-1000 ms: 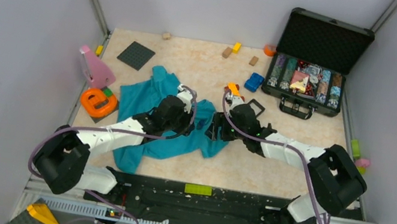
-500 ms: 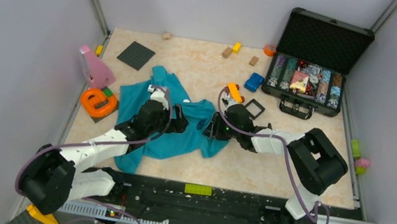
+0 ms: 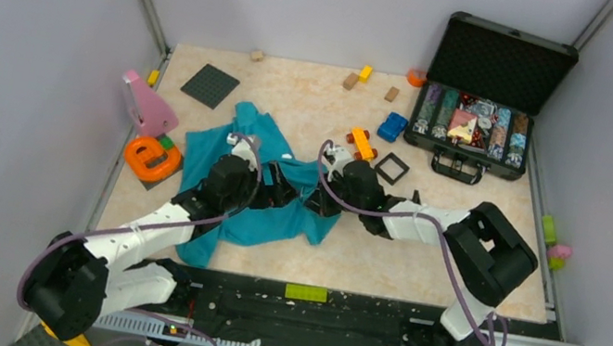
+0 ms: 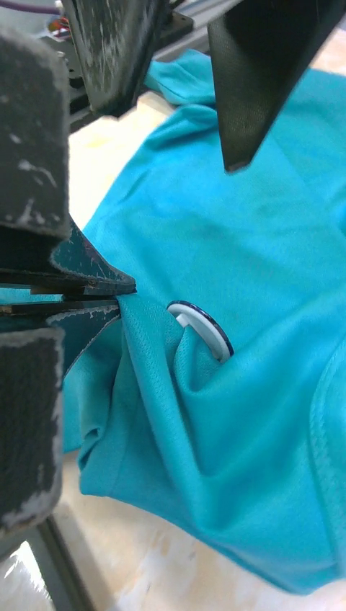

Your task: Remove the brooch from the garment

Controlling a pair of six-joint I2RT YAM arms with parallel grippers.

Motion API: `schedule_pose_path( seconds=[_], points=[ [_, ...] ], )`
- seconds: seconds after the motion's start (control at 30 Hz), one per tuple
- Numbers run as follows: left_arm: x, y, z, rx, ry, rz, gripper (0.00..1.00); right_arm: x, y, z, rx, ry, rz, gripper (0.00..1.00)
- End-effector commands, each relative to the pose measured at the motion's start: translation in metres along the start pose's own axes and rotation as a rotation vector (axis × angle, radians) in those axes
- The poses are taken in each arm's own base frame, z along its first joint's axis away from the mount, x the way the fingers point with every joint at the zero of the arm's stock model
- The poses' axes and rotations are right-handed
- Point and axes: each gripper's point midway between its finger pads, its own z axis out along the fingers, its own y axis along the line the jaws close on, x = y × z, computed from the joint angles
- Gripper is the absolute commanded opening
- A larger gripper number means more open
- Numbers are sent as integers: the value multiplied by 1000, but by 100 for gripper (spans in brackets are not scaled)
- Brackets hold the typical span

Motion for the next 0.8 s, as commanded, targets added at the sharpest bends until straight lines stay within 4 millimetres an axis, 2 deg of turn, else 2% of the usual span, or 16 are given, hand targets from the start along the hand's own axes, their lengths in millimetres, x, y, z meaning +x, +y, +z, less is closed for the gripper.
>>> schedule_pose_path(
  seconds=[0.0, 0.13, 0.37, 0.77],
  points=[
    [-7, -21, -4, 77, -1, -67, 89, -28, 42, -10, -134, -108, -154, 0],
    [2, -9, 3, 24, 40, -56, 83, -21, 50, -7, -163, -89, -161, 0],
    [14, -1, 8, 7, 73, -80, 68, -10, 54, -5, -173, -79, -168, 0],
    [16, -11, 15, 51, 102, -119, 64, -3, 58, -9, -205, -94, -182, 0]
  ],
)
